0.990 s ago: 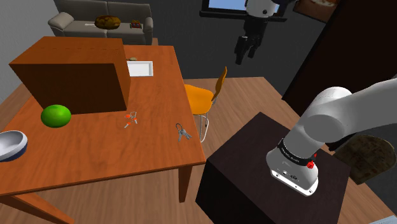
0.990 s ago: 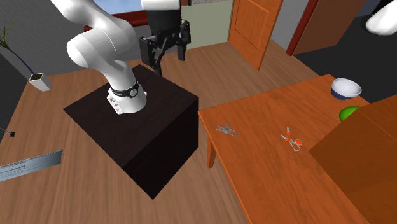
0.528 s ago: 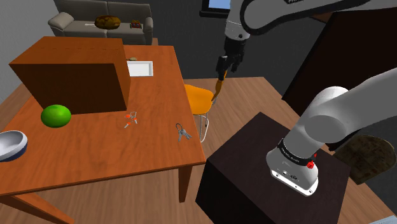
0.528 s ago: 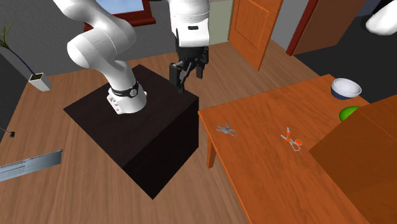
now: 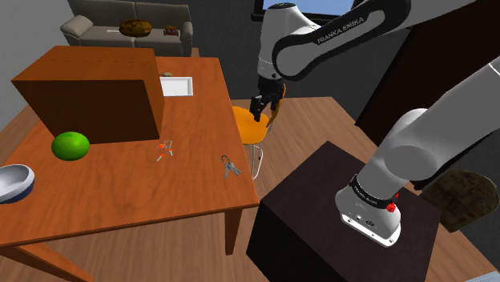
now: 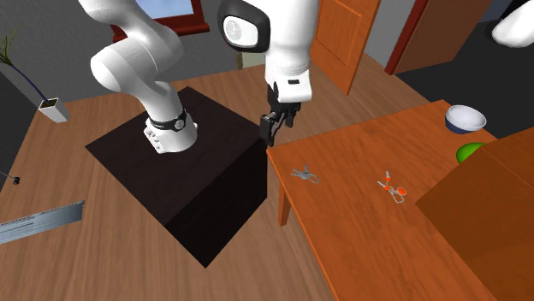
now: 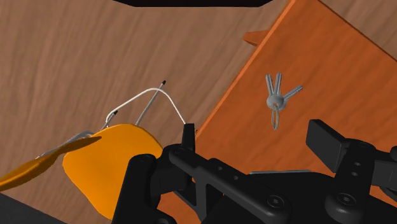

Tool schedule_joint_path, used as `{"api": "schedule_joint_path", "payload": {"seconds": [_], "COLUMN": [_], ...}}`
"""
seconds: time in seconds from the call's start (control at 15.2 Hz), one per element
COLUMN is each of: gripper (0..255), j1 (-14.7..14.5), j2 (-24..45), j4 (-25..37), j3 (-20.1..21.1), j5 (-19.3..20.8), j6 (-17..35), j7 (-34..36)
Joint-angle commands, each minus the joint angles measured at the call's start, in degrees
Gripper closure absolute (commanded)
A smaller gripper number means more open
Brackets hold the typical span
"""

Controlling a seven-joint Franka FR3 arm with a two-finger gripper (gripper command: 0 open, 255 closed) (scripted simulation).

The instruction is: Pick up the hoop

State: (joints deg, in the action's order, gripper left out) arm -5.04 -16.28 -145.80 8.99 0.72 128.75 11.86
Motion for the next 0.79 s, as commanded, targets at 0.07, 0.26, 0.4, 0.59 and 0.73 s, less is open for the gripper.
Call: {"api": "schedule_joint_path", "payload": {"seconds": [0.07,0.26,0.4,0.59,0.73], "gripper": [0,0,0,0,0], "j1": [-0.15,-0.33,-0.65,-1.63,-2.67], "j2": [6.65,13.57,18.3,25.47,30.22], "j4": [0.89,2.84,4.56,7.74,10.25], "j3": [1.55,2.8,3.28,3.32,2.87], "j5": [1.33,3.66,5.73,9.31,11.72], "j6": [5.6,10.2,12.89,16.3,18.15], "j7": [2.72,5.97,8.41,12.3,14.83]}}
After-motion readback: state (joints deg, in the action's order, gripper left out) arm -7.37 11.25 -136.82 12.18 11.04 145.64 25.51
